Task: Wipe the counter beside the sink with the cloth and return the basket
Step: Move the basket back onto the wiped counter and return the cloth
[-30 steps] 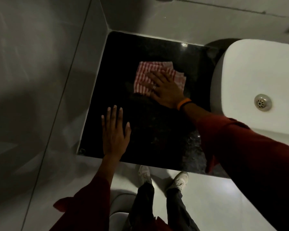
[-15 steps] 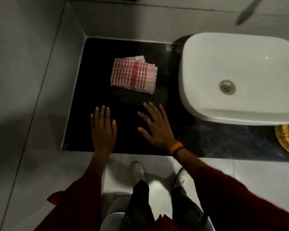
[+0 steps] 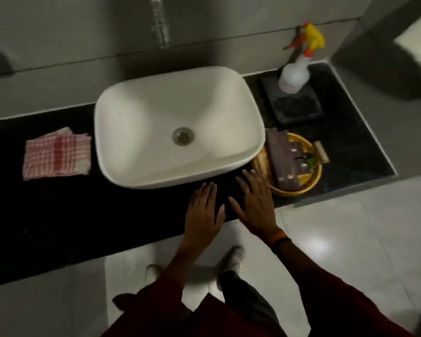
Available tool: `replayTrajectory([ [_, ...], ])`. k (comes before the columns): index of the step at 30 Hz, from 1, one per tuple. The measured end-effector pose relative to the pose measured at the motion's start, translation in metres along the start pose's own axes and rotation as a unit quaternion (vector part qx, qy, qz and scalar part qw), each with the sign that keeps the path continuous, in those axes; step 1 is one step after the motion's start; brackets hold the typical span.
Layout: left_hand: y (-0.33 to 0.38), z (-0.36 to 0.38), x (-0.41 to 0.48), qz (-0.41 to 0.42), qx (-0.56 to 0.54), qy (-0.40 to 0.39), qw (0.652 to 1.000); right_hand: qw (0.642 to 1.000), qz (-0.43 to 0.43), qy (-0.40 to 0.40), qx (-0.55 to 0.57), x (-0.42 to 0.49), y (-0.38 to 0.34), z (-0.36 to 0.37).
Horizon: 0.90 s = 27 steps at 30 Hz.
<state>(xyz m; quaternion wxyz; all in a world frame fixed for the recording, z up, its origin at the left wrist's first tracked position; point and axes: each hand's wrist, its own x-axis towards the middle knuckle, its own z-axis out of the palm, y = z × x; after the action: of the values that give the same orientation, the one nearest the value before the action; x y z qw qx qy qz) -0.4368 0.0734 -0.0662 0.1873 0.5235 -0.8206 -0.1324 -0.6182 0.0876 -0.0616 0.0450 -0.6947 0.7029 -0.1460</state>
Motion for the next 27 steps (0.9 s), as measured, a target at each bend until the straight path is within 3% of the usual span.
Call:
replayTrajectory([
  [4,0.066,0.018,0.061,-0.018,-0.041,-0.01,0.999,0.994,0.103,0.036,0.012,0.025,0.084,-0.039],
  [8,0.113,0.036,0.1,-0.089,-0.085,-0.072,0.99,0.971,0.22,0.069,0.057,0.051,0.15,-0.058],
  [12,0.136,0.047,0.126,-0.19,-0.159,-0.07,0.966,0.932,0.323,0.037,0.158,0.067,0.183,-0.06],
  [18,0.143,0.042,0.134,-0.287,-0.248,-0.08,0.922,0.911,0.342,0.038,0.228,0.053,0.182,-0.069],
  [22,0.127,0.026,0.09,-0.282,-0.222,-0.078,0.93,0.941,0.271,0.04,0.198,0.013,0.151,-0.07],
  [27,0.073,-0.012,0.005,-0.287,-0.229,-0.055,0.929,0.926,0.266,0.035,0.264,-0.034,0.074,-0.055],
])
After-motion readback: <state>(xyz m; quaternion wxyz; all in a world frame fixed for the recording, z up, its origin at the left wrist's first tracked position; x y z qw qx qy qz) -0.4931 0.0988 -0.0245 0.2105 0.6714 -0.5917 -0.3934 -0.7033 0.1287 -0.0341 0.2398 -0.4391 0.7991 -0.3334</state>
